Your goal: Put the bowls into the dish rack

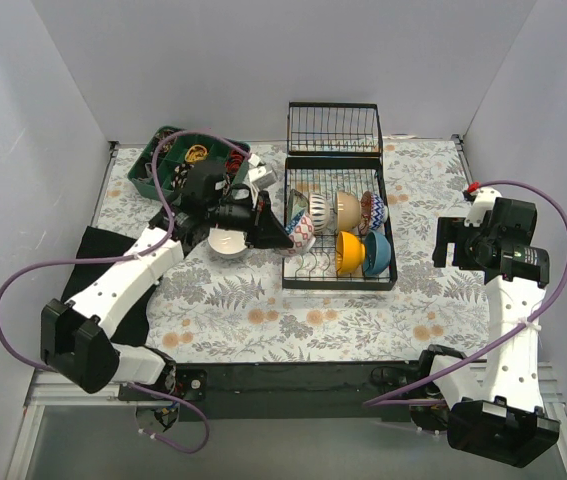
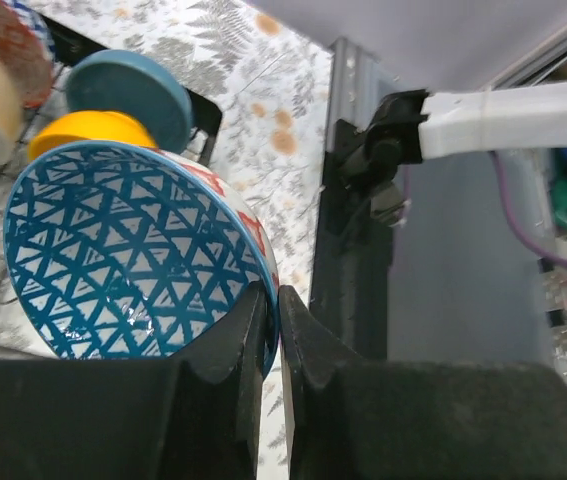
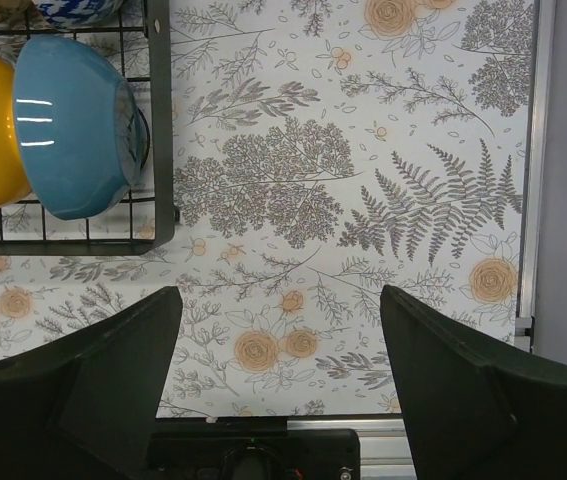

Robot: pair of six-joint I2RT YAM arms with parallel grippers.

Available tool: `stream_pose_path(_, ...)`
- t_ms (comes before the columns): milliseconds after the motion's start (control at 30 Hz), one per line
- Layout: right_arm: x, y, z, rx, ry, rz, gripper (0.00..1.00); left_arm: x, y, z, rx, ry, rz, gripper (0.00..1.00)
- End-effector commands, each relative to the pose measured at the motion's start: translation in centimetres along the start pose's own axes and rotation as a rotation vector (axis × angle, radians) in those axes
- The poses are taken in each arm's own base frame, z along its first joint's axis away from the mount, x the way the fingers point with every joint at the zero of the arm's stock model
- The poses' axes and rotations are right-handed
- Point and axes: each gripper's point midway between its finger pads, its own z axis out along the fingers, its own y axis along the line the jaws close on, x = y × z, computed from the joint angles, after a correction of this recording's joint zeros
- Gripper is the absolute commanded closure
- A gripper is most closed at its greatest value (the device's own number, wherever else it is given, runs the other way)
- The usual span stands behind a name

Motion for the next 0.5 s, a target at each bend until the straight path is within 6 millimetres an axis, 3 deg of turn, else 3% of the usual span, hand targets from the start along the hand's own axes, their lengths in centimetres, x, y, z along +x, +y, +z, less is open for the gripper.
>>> stream_pose_path(0, -1.0, -0.9, -0.8, 0.048, -0.037, -0.018, 0.12, -4.0, -3.6, 0.1, 0.189, -0.228, 0.018, 1.00)
stream_pose_path(167, -0.9, -1.1, -0.6, 0.054, -0.021, -0.017, 0.12, -3.3, -2.6, 1.2, 0.217, -0.279, -0.186, 1.00)
stream_pose_path(333, -0.8, -1.2, -0.2, 0.052, -0.009, -0.018, 0.12, -3.2, -1.1, 3.0, 0.207, -0.319, -0.278, 1.00)
stream_pose_path(467, -0.7, -1.3, 0.0, 0.051, 0.001, -0.016, 0.12, -3.2, 1.2, 4.2, 0.126, -0.360, -0.397, 1.00)
